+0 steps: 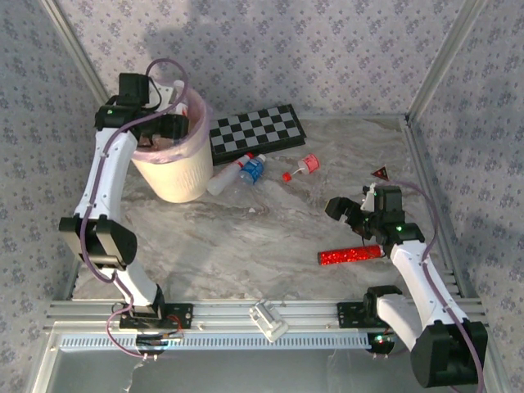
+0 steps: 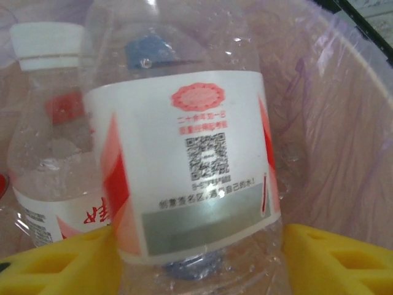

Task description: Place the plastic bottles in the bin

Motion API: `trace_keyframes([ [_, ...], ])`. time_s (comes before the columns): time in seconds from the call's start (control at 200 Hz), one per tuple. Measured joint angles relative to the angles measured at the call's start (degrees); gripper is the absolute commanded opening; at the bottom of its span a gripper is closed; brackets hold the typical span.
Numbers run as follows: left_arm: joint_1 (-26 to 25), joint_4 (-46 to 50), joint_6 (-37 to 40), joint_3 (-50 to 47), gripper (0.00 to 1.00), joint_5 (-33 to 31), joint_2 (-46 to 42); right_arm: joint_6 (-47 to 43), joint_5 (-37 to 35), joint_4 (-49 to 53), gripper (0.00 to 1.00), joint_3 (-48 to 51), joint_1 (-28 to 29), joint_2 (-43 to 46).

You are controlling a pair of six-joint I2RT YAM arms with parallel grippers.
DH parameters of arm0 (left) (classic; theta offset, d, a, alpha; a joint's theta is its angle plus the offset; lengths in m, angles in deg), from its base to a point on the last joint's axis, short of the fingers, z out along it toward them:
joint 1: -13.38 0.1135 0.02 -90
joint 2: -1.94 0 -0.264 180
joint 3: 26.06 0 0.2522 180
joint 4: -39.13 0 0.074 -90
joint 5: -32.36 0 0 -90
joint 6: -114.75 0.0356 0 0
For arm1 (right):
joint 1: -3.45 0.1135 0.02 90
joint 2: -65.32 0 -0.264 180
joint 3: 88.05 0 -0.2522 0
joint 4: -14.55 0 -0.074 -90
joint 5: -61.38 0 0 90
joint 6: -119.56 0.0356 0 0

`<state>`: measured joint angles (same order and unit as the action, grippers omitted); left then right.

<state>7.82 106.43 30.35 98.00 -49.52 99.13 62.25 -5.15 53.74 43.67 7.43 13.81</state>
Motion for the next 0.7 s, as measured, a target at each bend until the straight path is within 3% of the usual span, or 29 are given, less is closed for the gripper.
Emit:
trace_keyframes([
  [0.155, -0.04, 1.79, -0.17, 7.69, 0.82, -0.02, 0.00, 0.02, 0.24, -0.17, 1.00, 0.00, 0.00, -0.66],
  [0.25, -0.04, 1.70, -0.61, 11.26, 0.73, -0.55, -0.22, 0.02, 0.52, -0.35, 1.00, 0.00, 0.00, -0.70],
  [0.33, -0.04, 1.77, -0.66, 11.39, 0.59, -0.87, -0.44, 0.02, 0.68, -0.37, 1.00, 0.00, 0.00, -0.70],
  [0.465, -0.07, 0.15, -1.70, 6.43, 0.46, -0.39, -0.55, 0.02, 1.01, -0.37, 1.00, 0.00, -0.02, -0.68],
  [0.7, -0.17, -4.66, -3.48, -5.64, 0.40, -1.38, -0.79, 0.02, 1.03, -0.35, 1.00, 0.00, -0.02, -0.61],
])
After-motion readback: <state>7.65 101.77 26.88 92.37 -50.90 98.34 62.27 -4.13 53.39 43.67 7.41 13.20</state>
